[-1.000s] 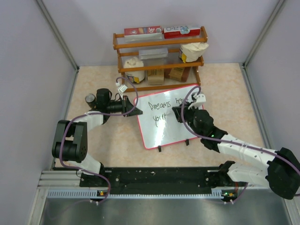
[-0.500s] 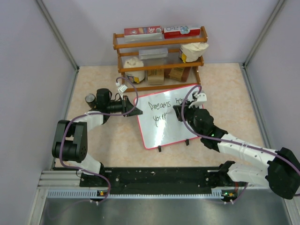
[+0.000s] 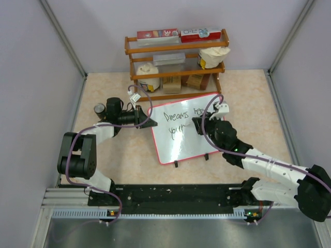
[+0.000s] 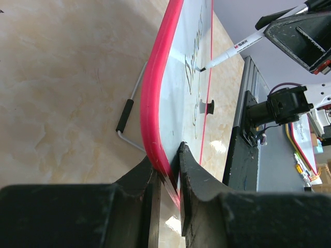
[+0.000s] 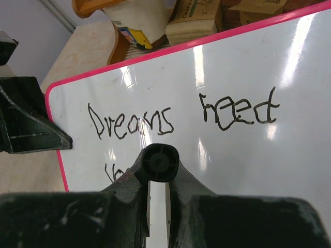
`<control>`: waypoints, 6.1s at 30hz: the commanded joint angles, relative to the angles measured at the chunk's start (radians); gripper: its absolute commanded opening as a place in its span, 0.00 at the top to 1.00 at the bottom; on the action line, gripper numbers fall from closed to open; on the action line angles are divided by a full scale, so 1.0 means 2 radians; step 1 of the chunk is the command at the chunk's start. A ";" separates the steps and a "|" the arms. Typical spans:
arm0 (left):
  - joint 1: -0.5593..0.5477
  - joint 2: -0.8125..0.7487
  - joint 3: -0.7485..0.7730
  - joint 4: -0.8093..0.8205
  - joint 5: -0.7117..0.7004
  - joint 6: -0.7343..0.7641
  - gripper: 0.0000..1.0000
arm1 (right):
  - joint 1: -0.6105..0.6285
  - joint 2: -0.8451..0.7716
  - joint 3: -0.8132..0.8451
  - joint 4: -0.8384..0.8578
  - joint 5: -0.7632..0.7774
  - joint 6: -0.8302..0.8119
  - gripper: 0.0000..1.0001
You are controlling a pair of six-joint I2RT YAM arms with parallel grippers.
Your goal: Write a sentence on the whiteboard
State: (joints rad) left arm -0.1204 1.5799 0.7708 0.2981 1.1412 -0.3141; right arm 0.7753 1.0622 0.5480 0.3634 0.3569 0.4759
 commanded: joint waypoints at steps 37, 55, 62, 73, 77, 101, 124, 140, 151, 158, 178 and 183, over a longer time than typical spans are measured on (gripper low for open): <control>-0.002 0.008 -0.006 -0.011 -0.046 0.063 1.00 | -0.060 -0.148 0.003 -0.112 -0.090 -0.032 1.00; -0.002 0.005 -0.007 -0.012 -0.047 0.064 1.00 | -0.061 -0.155 -0.003 -0.131 -0.085 -0.042 1.00; -0.002 0.005 -0.008 -0.013 -0.048 0.065 1.00 | -0.064 -0.155 -0.008 -0.133 -0.087 -0.039 1.00; -0.002 0.005 -0.008 -0.013 -0.048 0.065 1.00 | -0.067 -0.161 -0.007 -0.134 -0.097 -0.036 1.00; -0.002 0.004 -0.010 -0.014 -0.049 0.066 1.00 | -0.067 -0.161 -0.006 -0.134 -0.098 -0.036 1.00; -0.002 0.002 -0.010 -0.016 -0.050 0.067 1.00 | -0.072 -0.167 -0.010 -0.131 -0.106 -0.037 1.00; -0.002 0.002 -0.010 -0.016 -0.051 0.067 1.00 | -0.073 -0.164 -0.006 -0.130 -0.105 -0.039 1.00; -0.002 0.003 -0.009 -0.016 -0.049 0.067 1.00 | -0.073 -0.165 -0.006 -0.130 -0.108 -0.039 1.00; -0.002 0.001 -0.010 -0.016 -0.051 0.067 1.00 | -0.074 -0.169 -0.009 -0.132 -0.105 -0.039 1.00; -0.002 0.002 -0.010 -0.016 -0.051 0.067 1.00 | -0.073 -0.169 -0.009 -0.131 -0.104 -0.038 1.00; -0.002 0.002 -0.010 -0.018 -0.052 0.069 1.00 | -0.073 -0.146 0.001 -0.108 -0.097 -0.037 1.00; -0.002 0.003 -0.008 -0.019 -0.051 0.069 1.00 | -0.073 -0.112 0.014 -0.090 -0.084 -0.042 1.00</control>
State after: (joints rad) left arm -0.1204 1.5795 0.7715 0.2970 1.1439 -0.3107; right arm 0.6380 0.7994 0.5308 0.1024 0.1616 0.4110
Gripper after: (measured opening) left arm 0.200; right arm 0.080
